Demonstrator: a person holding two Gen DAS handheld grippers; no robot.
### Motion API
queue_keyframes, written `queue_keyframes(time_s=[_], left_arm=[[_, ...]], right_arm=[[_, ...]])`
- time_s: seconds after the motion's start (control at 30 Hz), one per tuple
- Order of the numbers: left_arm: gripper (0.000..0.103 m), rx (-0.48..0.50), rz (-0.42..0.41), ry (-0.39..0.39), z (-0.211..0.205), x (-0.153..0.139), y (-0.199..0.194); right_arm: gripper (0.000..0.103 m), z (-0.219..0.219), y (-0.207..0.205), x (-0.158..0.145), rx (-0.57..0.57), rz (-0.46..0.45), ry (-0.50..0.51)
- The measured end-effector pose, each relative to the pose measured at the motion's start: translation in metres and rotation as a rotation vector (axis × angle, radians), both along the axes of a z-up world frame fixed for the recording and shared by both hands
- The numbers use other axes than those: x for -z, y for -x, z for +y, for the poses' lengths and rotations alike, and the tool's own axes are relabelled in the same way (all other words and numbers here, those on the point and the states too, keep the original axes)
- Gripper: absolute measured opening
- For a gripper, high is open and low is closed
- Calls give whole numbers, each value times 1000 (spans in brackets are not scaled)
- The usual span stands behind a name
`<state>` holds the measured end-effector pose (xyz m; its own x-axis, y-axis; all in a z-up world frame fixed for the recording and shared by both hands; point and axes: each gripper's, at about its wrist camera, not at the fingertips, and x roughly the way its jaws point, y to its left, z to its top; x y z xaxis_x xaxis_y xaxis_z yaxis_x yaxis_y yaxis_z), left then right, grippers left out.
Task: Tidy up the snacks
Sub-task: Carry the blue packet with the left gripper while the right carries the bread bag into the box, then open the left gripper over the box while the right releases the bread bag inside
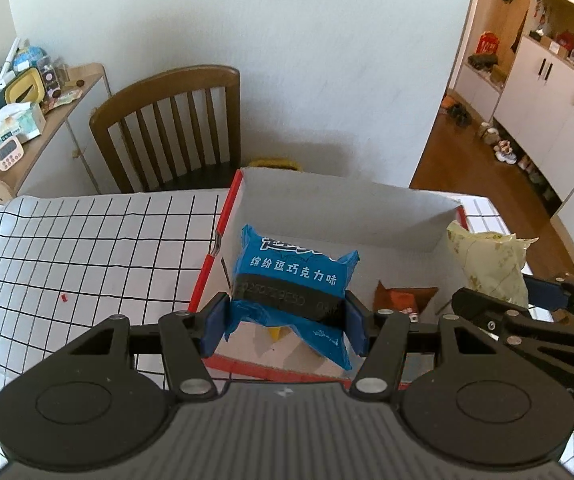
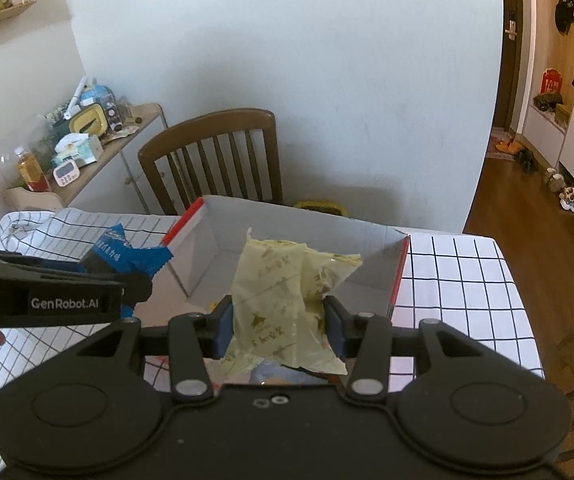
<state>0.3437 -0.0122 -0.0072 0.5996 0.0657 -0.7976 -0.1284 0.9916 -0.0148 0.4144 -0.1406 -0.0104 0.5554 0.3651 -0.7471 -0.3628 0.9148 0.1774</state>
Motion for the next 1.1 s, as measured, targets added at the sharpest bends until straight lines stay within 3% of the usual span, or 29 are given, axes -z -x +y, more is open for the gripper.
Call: queue_keyframes(time_s=[0.6, 1.1], left_arm=[[59, -23, 138, -26, 12, 59, -53], [60, 14, 234, -39, 2, 94, -69]], right_arm=[[46, 20, -50, 65, -2, 153, 62], [46, 31, -55, 89, -62, 205, 130]])
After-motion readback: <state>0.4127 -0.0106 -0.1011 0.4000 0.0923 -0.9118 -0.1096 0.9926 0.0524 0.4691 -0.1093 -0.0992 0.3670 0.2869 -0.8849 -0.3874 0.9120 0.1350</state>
